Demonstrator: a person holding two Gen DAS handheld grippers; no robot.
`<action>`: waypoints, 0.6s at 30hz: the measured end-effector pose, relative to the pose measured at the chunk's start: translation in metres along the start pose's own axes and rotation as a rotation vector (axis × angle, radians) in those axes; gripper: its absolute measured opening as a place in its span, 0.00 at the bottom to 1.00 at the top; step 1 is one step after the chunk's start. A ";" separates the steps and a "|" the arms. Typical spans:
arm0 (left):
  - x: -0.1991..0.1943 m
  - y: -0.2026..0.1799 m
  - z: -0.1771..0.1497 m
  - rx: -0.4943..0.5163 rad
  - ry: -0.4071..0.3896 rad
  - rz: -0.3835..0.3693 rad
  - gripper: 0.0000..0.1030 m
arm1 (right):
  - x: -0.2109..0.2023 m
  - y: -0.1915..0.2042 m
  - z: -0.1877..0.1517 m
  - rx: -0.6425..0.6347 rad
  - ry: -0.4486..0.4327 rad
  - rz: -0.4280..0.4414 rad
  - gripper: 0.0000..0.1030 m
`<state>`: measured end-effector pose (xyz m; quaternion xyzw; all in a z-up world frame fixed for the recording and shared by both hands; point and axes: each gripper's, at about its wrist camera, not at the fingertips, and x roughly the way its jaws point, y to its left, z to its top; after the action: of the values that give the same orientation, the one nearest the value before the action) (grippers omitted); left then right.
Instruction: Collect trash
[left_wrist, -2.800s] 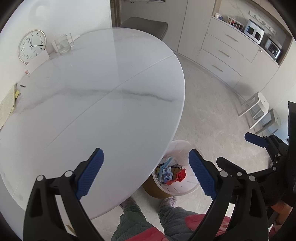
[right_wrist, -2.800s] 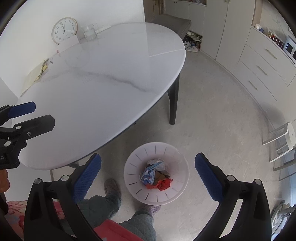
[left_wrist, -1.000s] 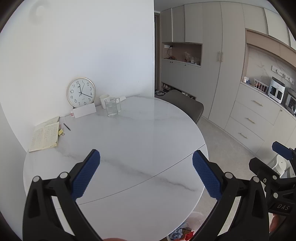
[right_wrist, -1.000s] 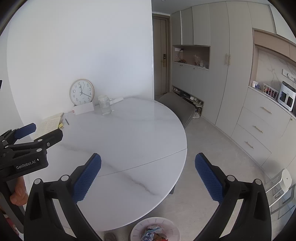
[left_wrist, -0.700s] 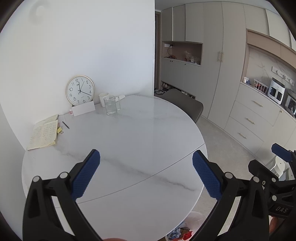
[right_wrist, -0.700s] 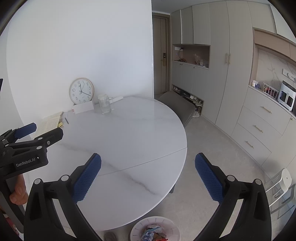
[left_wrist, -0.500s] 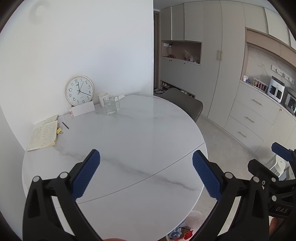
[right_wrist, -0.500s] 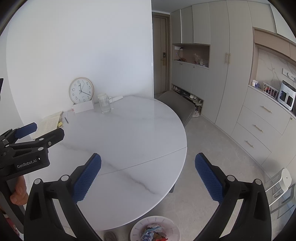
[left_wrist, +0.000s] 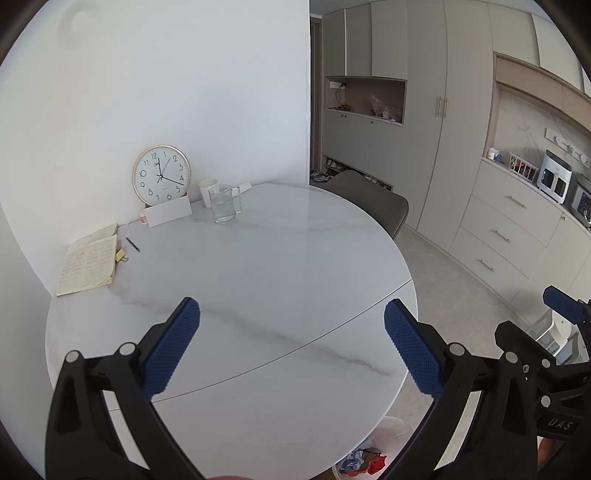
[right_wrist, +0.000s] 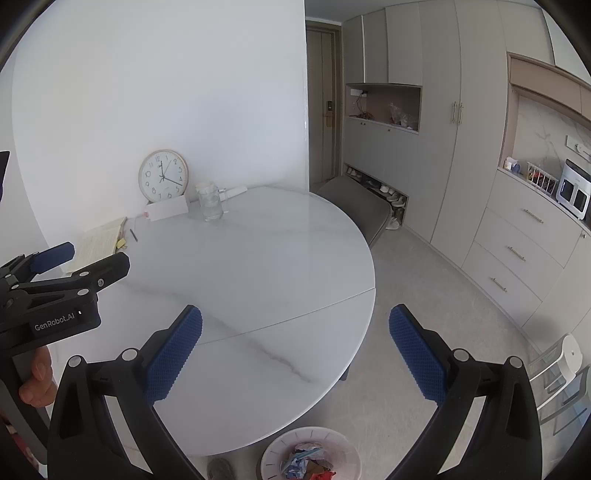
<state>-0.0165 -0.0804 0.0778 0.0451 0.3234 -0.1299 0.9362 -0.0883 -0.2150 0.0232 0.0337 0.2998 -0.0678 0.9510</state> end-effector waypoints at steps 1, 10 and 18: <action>0.000 0.000 0.000 -0.001 0.001 -0.001 0.93 | -0.001 0.000 0.000 -0.001 0.000 0.000 0.98; 0.000 0.001 -0.004 0.003 0.011 -0.009 0.93 | -0.001 0.000 0.000 -0.001 0.002 -0.002 0.98; -0.001 0.000 -0.005 0.007 0.015 -0.015 0.93 | 0.000 0.000 -0.001 -0.003 0.009 -0.006 0.98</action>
<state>-0.0202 -0.0794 0.0747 0.0470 0.3304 -0.1377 0.9325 -0.0888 -0.2151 0.0221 0.0316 0.3044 -0.0703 0.9494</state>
